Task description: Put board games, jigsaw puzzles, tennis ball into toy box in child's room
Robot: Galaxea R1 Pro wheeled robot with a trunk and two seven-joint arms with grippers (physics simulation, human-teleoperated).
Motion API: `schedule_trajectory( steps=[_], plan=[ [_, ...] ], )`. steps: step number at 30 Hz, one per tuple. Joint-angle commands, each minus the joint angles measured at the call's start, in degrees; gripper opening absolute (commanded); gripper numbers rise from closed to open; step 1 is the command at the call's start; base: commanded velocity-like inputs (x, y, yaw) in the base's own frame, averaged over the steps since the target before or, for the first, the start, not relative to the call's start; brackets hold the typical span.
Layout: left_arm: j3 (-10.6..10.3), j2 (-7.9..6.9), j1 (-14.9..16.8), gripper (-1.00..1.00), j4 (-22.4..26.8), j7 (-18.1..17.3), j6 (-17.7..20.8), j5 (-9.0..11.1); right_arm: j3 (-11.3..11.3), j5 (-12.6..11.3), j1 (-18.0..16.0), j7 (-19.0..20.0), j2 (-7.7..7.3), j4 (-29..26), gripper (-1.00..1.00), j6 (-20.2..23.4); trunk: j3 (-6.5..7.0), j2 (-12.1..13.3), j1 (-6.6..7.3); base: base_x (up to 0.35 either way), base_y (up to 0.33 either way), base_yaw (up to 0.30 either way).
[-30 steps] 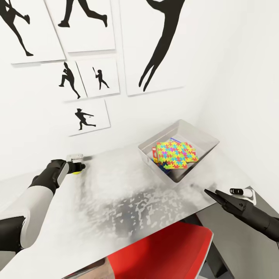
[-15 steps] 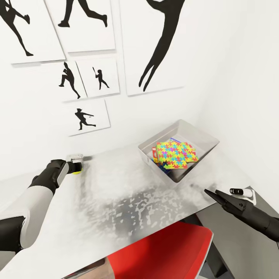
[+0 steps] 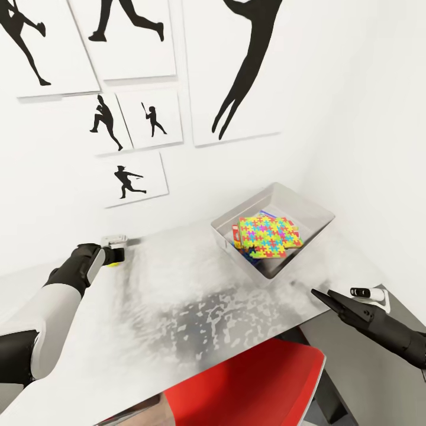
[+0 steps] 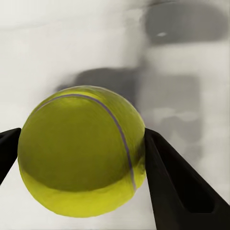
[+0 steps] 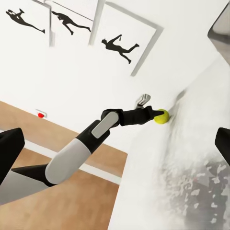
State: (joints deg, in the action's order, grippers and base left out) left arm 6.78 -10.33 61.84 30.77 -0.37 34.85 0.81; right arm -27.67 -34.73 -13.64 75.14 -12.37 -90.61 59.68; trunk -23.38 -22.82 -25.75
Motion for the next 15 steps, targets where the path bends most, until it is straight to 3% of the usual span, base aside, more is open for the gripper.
schedule_trajectory(
  steps=[1,15],
  plan=[
    [0.2,0.03,0.0,-1.0,0.1,-0.2,0.3,-0.1,0.0,0.0,0.0,0.1,0.05,0.0,1.0,0.3,-0.09,-0.1,-0.03,0.0,0.0,0.0],
    [0.7,-0.57,0.0,-1.0,0.3,-1.1,0.6,0.3,0.0,0.1,-0.1,0.0,0.14,0.0,1.0,0.3,-0.04,-0.1,-0.03,0.0,0.0,0.0]
  ],
)
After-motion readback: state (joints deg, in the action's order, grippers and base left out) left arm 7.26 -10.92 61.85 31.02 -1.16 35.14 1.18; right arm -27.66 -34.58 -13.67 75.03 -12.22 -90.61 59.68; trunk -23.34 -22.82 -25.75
